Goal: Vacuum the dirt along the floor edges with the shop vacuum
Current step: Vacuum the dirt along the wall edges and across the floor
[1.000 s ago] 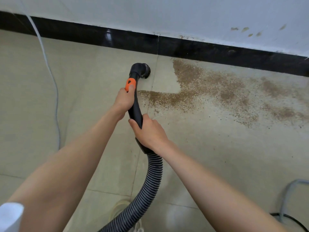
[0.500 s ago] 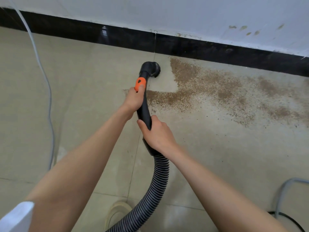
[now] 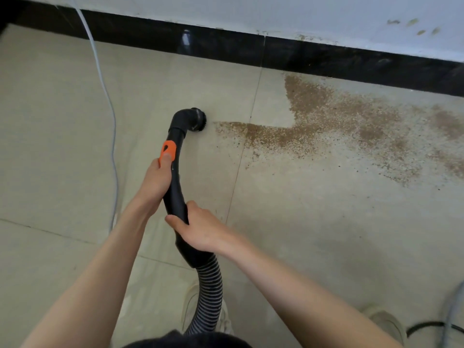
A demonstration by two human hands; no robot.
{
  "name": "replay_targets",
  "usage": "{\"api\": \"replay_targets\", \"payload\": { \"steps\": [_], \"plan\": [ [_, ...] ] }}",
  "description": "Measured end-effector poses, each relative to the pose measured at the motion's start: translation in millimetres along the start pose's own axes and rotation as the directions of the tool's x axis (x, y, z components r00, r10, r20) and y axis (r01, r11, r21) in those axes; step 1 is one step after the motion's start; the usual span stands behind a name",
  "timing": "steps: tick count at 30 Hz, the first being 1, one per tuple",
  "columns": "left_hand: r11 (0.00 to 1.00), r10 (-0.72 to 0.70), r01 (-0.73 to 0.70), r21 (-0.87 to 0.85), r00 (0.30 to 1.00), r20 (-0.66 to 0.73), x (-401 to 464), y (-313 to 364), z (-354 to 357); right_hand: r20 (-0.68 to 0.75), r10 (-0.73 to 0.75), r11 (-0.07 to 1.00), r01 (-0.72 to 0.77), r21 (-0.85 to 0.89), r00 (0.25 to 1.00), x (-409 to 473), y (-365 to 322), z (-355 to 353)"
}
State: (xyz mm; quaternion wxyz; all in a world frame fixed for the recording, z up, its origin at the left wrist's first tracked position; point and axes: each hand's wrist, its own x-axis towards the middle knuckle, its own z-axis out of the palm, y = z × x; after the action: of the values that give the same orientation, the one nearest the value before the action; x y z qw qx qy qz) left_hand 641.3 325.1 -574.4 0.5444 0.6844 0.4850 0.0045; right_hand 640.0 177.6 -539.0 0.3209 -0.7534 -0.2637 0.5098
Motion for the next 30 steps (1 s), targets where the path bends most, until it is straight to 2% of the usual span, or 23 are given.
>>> {"api": "replay_targets", "payload": {
  "steps": [7, 14, 18, 24, 28, 30],
  "plan": [
    [1.000, 0.026, -0.027, 0.016, 0.995, 0.093, -9.8, 8.9, 18.6, -0.005, -0.021, 0.999, 0.021, 0.039, 1.000, -5.8, 10.6, -19.0],
    [0.978, 0.107, -0.150, 0.147, 0.957, 0.268, -20.8, 29.4, 63.8, 0.004, 0.069, 0.964, -0.068, 0.256, 0.998, -24.5, 33.5, -45.7],
    [0.961, 0.178, -0.242, 0.134, 0.911, 0.371, -32.8, 37.0, 81.9, -0.013, 0.104, 0.938, -0.094, 0.335, 0.994, -32.5, 46.6, -50.2],
    [0.936, 0.210, -0.309, 0.169, 0.875, 0.437, -34.9, 46.7, 99.1, -0.041, 0.147, 0.876, -0.111, 0.469, 0.988, -36.6, 59.1, -50.9],
    [0.960, 0.156, -0.236, 0.151, 0.899, 0.410, -29.4, 41.6, 88.1, -0.001, 0.134, 0.862, -0.116, 0.494, 0.991, -34.9, 59.1, -52.0],
    [0.978, 0.111, -0.167, 0.126, 0.925, 0.362, -26.5, 36.8, 74.1, 0.014, 0.139, 0.790, -0.120, 0.601, 0.990, -32.6, 59.1, -55.5]
  ]
}}
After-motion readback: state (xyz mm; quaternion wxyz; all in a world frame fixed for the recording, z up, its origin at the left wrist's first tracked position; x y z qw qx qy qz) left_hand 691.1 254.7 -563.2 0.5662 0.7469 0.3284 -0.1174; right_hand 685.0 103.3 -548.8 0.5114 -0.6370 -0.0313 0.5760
